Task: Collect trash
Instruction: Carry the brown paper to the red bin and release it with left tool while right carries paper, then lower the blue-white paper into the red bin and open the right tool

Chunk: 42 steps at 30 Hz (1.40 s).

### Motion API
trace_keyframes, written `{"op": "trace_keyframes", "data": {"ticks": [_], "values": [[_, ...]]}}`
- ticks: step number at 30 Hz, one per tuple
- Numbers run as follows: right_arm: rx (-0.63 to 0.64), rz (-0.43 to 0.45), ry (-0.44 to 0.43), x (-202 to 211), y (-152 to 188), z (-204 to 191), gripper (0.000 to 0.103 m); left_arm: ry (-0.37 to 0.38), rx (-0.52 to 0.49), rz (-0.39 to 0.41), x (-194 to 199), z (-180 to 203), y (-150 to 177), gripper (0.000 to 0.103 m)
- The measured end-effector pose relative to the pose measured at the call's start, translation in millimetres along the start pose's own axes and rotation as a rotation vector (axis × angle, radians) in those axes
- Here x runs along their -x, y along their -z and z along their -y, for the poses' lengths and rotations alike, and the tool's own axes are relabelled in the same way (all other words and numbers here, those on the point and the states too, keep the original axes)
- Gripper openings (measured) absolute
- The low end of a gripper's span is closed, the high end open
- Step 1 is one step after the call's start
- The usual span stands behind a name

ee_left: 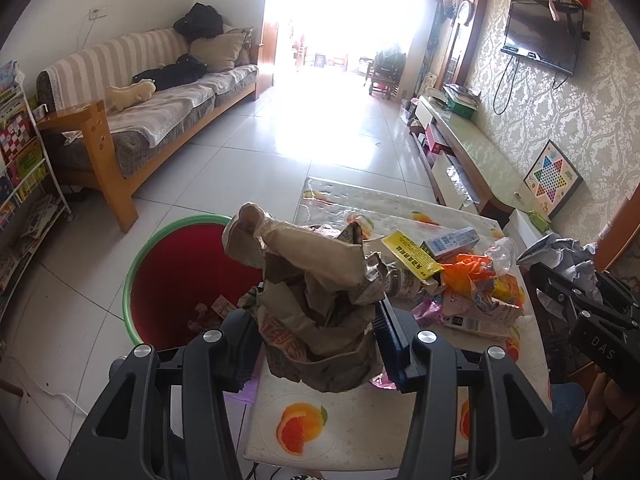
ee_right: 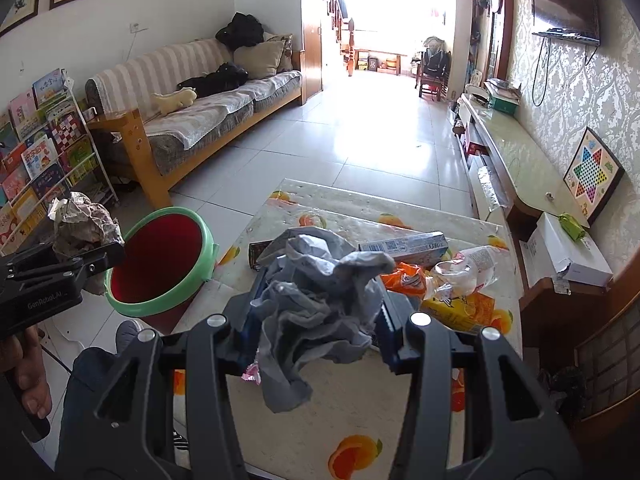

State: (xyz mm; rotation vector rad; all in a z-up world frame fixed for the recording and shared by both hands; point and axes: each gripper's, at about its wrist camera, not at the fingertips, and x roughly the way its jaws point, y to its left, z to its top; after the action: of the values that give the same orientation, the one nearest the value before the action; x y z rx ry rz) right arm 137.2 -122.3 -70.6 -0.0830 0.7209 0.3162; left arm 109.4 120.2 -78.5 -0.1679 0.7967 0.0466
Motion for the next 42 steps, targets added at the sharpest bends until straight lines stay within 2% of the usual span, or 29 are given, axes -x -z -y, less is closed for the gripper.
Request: {"op": "trace_keyframes", "data": {"ticks": [11,20,23,27,34,42], "values": [[0.040,-0.036,-0.064,-41.4,-19.2,-34.5,0.046,-0.111,0.102,-0.052,-42.5,-80.6,-22.0,0.048],[0.068,-0.067,-0.121,-82.0,-36.3,-66.7,0.046,-0.164,0.144,-0.093,-72.8,-119.5,-30.6,0.049],[0.080,-0.077,-0.139,-92.6,-39.6,-77.6,0.046,-0.175,0.151,-0.099,-76.7,-127.1,-31.4,0.055],[0.097,-0.083,-0.160,-102.5,-43.9,-92.5,0.046,-0.191,0.151,-0.092,-78.5,-131.9,-29.2,0.082],[0.121,-0.081,-0.183,-110.1,-50.9,-106.8,0.046,-0.189,0.175,-0.073,-70.0,-141.7,-26.5,0.089],[0.163,-0.085,-0.229,-119.0,-56.7,-138.1,0.046,-0.225,0.211,-0.039,-51.6,-160.8,-23.6,0.093]]}}
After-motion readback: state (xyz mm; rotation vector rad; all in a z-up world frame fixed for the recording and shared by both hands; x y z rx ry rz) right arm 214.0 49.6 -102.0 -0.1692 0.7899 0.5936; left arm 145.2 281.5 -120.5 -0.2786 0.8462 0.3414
